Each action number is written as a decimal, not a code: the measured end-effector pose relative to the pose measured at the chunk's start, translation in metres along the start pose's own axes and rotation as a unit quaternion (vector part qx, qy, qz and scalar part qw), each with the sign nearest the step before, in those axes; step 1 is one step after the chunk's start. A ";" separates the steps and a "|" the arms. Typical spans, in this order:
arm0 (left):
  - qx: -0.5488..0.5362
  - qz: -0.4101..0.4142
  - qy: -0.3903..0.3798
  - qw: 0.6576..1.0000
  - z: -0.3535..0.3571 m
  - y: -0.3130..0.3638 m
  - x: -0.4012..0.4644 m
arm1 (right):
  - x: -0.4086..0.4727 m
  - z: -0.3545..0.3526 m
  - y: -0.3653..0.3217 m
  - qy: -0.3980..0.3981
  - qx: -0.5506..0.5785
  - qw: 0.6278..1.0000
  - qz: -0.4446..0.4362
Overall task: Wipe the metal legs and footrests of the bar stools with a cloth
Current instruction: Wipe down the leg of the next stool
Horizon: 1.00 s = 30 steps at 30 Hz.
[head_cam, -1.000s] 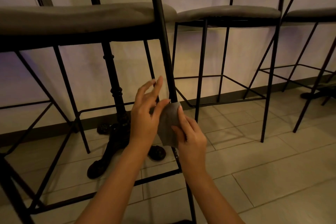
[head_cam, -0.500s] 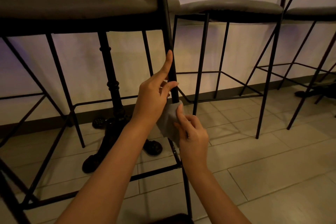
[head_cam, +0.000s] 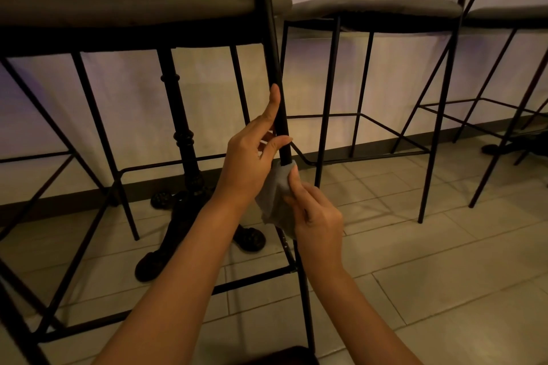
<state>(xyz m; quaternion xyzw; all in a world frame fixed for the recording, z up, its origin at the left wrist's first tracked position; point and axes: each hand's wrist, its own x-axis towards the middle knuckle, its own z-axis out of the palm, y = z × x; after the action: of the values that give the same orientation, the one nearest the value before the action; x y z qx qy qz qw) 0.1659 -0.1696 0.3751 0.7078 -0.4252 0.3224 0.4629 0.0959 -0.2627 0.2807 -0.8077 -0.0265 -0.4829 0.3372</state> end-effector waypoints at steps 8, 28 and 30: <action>0.020 -0.030 -0.003 0.999 0.002 0.001 -0.002 | -0.013 -0.007 0.005 0.023 0.051 0.997 0.047; 0.019 -0.009 0.019 1.000 0.004 0.000 -0.008 | -0.020 0.000 0.009 -0.007 0.035 0.997 0.062; 0.029 -0.002 0.013 0.999 0.004 -0.004 -0.012 | -0.021 -0.001 0.012 -0.015 0.027 0.999 0.044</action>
<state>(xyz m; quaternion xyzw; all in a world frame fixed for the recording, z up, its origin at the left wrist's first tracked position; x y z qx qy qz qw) 0.1646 -0.1694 0.3623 0.7177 -0.4083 0.3429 0.4479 0.0880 -0.2669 0.2579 -0.8057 -0.0092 -0.4549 0.3792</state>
